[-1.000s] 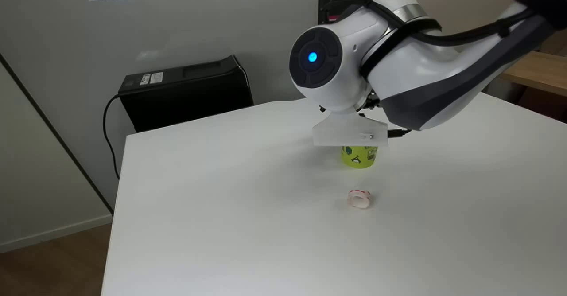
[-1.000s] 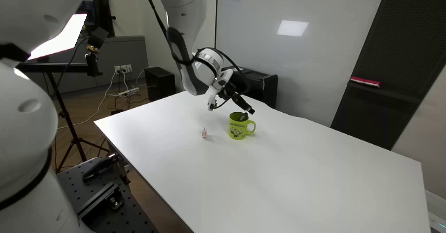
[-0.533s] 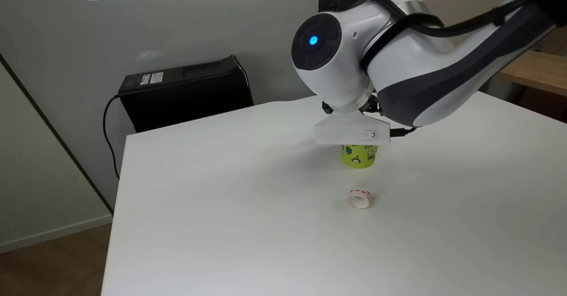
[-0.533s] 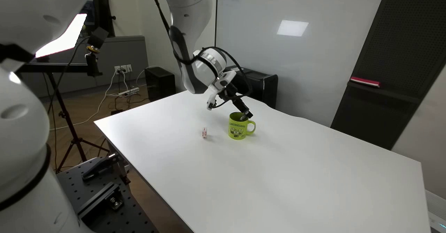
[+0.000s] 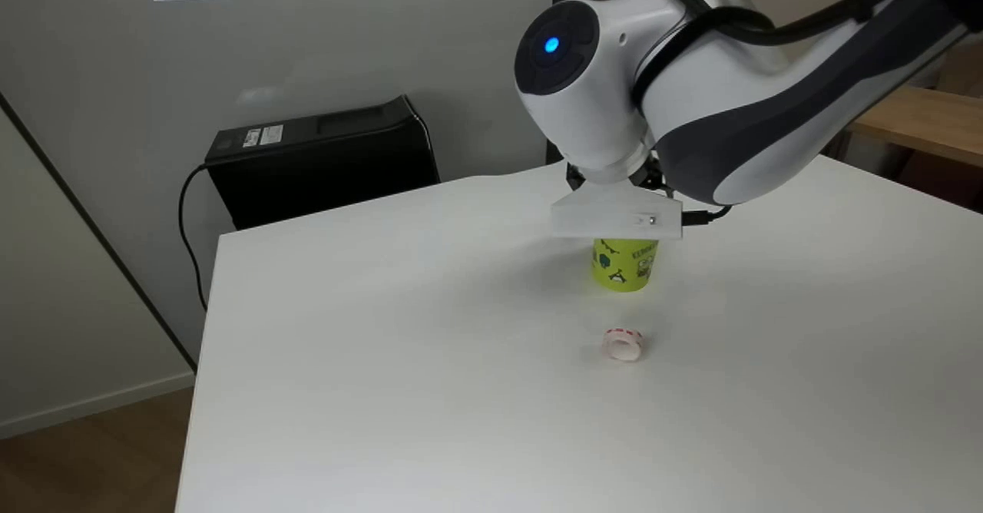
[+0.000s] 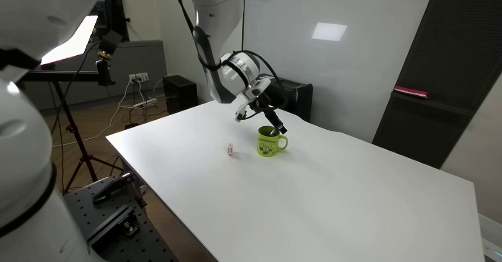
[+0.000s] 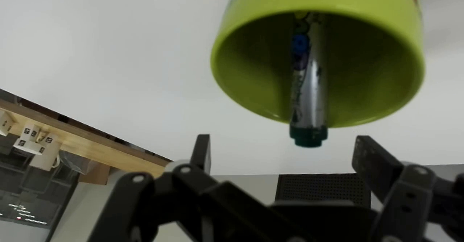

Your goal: Put the marker inside the yellow mug

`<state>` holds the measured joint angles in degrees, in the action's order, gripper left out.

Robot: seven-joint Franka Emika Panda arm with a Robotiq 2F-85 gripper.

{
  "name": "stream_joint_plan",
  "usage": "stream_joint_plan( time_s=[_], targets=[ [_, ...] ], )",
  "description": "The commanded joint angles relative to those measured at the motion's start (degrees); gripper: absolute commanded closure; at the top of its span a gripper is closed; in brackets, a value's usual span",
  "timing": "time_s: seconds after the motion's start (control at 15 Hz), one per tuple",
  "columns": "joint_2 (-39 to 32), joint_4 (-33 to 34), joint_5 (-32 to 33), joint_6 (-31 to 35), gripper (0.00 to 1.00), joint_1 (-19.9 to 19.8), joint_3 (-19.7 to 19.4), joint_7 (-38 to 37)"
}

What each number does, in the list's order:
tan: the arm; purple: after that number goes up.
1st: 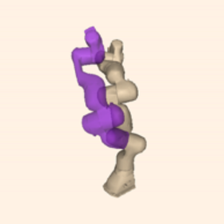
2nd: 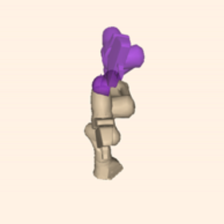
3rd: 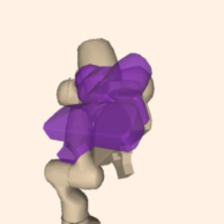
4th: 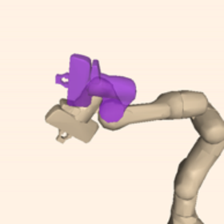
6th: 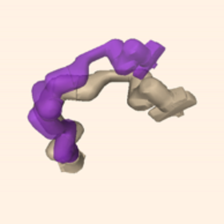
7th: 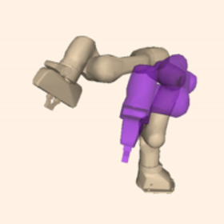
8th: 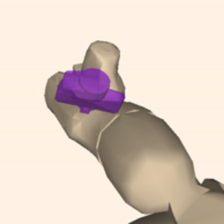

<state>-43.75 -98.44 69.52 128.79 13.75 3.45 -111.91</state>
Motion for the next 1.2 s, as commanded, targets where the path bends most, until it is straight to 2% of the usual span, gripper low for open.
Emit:
stream_joint_plan(
  time_s=[0.0, 0.27, 0.53, 0.93, 1.13],
  targets=[
    [3.19, -1.17, -2.04, 1.33, 0.00, -0.87, 0.59, 1.18],
    [6.02, -1.86, -6.76, 3.02, 0.00, -1.60, 1.13, 4.68],
    [9.26, -3.84, -12.77, 6.54, 0.00, -2.71, 1.72, 12.12],
    [14.87, -9.96, -22.25, 15.74, 0.00, -4.49, 1.46, 27.98],
    [17.31, -13.21, -30.73, 18.43, 0.00, -5.97, 2.00, 39.50]
  ],
)
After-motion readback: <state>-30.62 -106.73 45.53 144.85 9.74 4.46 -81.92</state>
